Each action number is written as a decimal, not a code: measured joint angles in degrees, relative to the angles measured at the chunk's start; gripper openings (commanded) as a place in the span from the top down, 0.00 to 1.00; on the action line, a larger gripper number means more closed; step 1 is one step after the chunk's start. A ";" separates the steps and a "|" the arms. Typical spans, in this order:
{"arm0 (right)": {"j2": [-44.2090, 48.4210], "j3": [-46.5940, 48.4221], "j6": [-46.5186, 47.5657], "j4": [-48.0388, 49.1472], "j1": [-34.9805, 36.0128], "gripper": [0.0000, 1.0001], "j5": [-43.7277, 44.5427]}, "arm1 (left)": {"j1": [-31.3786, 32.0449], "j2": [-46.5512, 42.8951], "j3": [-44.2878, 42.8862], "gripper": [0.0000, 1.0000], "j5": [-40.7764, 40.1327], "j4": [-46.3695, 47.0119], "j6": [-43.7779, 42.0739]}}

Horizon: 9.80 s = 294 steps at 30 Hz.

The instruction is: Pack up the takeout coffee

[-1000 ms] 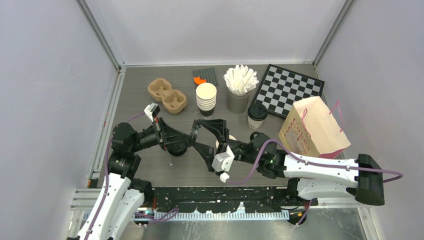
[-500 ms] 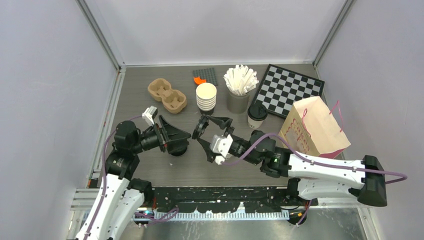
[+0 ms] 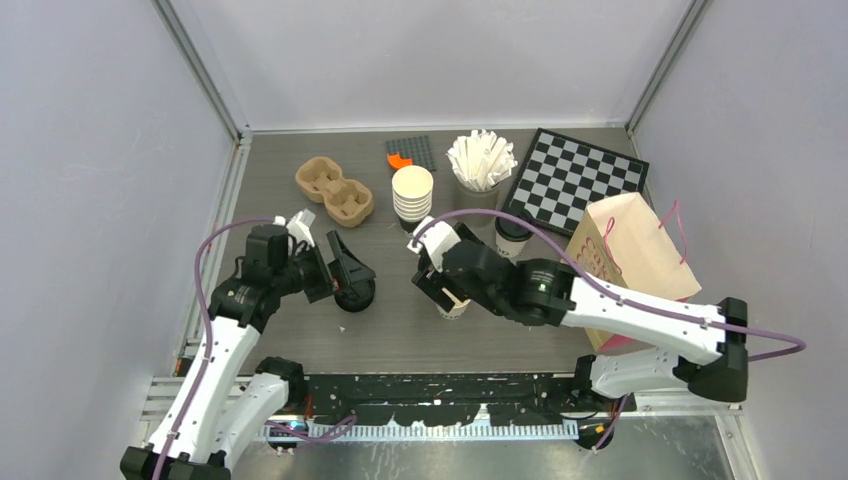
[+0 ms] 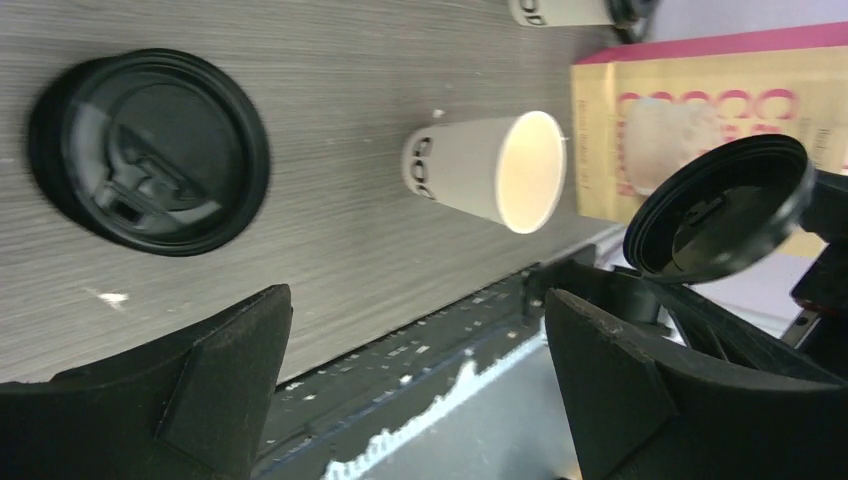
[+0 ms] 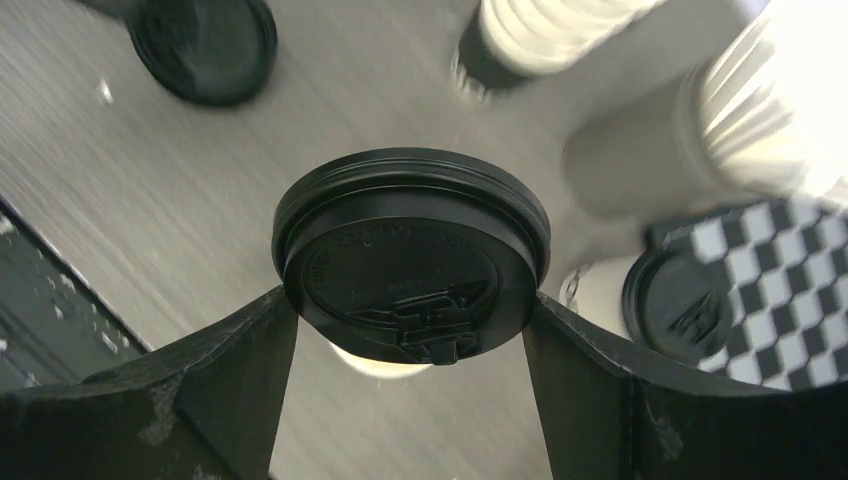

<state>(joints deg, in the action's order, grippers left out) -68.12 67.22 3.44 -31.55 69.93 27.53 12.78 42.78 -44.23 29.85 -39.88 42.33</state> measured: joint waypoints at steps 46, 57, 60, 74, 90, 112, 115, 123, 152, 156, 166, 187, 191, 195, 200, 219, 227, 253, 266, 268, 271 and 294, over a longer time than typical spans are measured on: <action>-31.47 23.85 -12.44 -37.38 -16.41 0.12 -22.32 | 0.00 -3.80 0.00 0.00 -8.04 -4.17 -9.64; -32.15 24.20 -12.17 -37.44 -16.41 0.12 -23.39 | 0.00 -3.80 0.00 0.00 -8.39 -4.20 -9.68; -32.35 24.20 -12.00 -37.48 -16.41 0.12 -23.78 | 0.00 -3.80 0.00 0.00 -8.44 -4.20 -9.66; -34.16 25.64 -11.13 -38.64 -16.39 0.13 -24.24 | 0.00 -3.80 0.00 0.00 -8.90 -4.57 -9.66; -34.16 26.27 -11.15 -40.50 -16.37 0.13 -24.24 | 0.00 -3.80 0.00 0.00 -8.90 -4.59 -9.66; -34.47 23.34 -11.04 -38.32 -16.35 0.13 -24.33 | 0.00 -3.80 0.00 0.00 -9.14 -4.63 -9.66; -34.47 23.06 -10.80 -38.07 -16.37 0.13 -24.44 | 0.00 -3.80 0.00 0.00 -9.27 -4.63 -9.66; -34.45 22.67 -10.67 -37.73 -16.37 0.07 -24.39 | 0.00 -3.80 0.00 0.00 -9.31 -4.63 -9.66; -31.06 18.71 -9.53 -34.21 -16.37 0.06 -23.76 | 0.00 -3.23 0.00 0.07 -8.61 -4.52 -9.18; -28.85 16.39 -9.29 -32.41 -16.37 0.06 -24.02 | 0.00 -2.34 2.32 0.13 -2.75 -0.26 -5.07; -24.79 12.72 -7.87 -28.46 -16.37 0.06 -24.63 | 2.25 -0.20 10.69 0.19 2.93 13.66 6.75; -15.98 9.55 -10.14 -25.46 -23.19 0.24 -24.72 | 18.08 17.68 8.09 0.33 -3.10 26.32 8.13; -14.75 7.61 -12.24 -22.40 -25.79 0.28 -27.39 | 19.82 21.05 7.21 0.32 -4.09 28.74 8.24; -14.47 6.19 -14.05 -19.67 -26.62 0.30 -28.83 | 20.87 24.06 6.38 0.31 -5.01 31.89 8.20; -14.32 4.04 -15.47 -15.87 -28.22 0.32 -30.60 | 21.24 26.77 5.84 0.31 -5.86 34.49 7.98; -12.00 -2.82 -17.81 -8.66 -31.34 0.51 -35.65 | 24.79 34.71 0.42 0.33 -6.29 36.72 4.90; -11.28 -6.58 -19.50 -5.57 -31.45 0.56 -37.51 | 25.38 36.52 0.42 0.46 -6.14 37.51 4.61; -7.13 -13.68 -23.12 2.43 -31.80 0.59 -36.68 | 27.74 38.62 1.46 0.66 -7.87 44.00 6.27; -6.75 -14.53 -23.76 3.32 -32.17 0.59 -37.40 | 27.34 38.36 3.91 0.67 -6.88 48.17 8.90; -6.75 -14.56 -23.76 3.43 -32.20 0.59 -37.66 | 27.34 38.36 3.91 0.68 -6.82 48.17 8.90; -6.75 -14.56 -23.74 3.50 -32.39 0.57 -38.14 | 27.32 38.42 3.63 0.67 -6.67 47.87 8.83; -8.41 -4.42 -21.57 -8.13 -32.50 0.52 -34.21 | 27.71 40.02 1.38 0.68 -5.35 46.36 8.00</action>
<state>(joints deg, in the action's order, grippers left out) -76.53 62.81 -18.13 -39.68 37.43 -6.68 40.49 82.81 -42.85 24.49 6.48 50.33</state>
